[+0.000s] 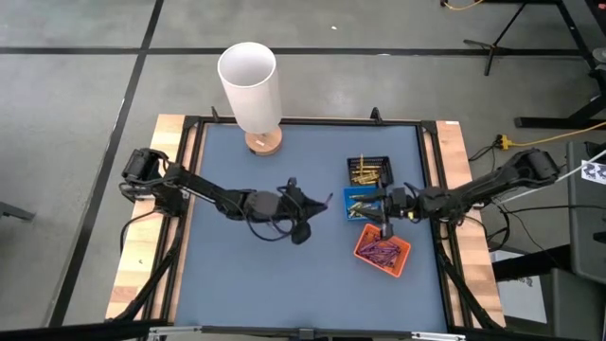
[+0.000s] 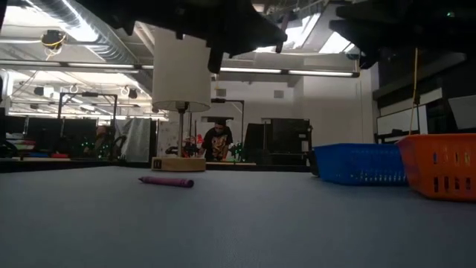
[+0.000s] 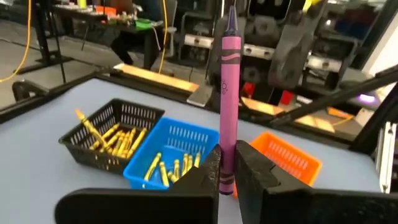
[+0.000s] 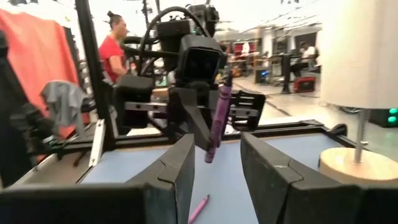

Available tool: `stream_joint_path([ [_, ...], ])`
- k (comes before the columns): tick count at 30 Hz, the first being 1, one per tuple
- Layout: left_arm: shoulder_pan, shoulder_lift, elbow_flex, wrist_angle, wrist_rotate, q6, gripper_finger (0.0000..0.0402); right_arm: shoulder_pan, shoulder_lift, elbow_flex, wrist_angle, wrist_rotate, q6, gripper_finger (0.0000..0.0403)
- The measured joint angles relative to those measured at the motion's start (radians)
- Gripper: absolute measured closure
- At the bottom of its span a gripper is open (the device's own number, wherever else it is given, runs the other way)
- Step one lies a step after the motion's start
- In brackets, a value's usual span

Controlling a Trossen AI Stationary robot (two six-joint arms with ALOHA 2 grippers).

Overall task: Sort crayons
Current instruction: Put the purple crayon into the orange bin

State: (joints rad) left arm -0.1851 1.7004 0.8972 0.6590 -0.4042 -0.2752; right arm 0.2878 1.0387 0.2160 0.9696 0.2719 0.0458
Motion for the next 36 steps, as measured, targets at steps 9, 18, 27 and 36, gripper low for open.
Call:
stream_joint_path([
  [9, 0.002, 0.000, 0.001, 0.042, 0.002, 0.045, 0.0387, 0.000, 0.214, 0.032, 0.248, 0.033, 0.000, 0.0274],
  [18, -0.002, -0.001, 0.001, 0.055, 0.012, 0.050, 0.0386, 0.000, 0.329, 0.222, 0.139, 0.041, -0.022, 0.0274],
  [27, -0.010, -0.002, 0.001, 0.058, 0.022, 0.065, 0.0386, 0.001, 0.349, 0.357, -0.058, 0.091, -0.026, 0.0274],
  [36, -0.012, -0.002, 0.001, 0.058, 0.032, 0.077, 0.0386, 0.000, 0.349, 0.387, -0.134, 0.118, -0.026, 0.0274],
])
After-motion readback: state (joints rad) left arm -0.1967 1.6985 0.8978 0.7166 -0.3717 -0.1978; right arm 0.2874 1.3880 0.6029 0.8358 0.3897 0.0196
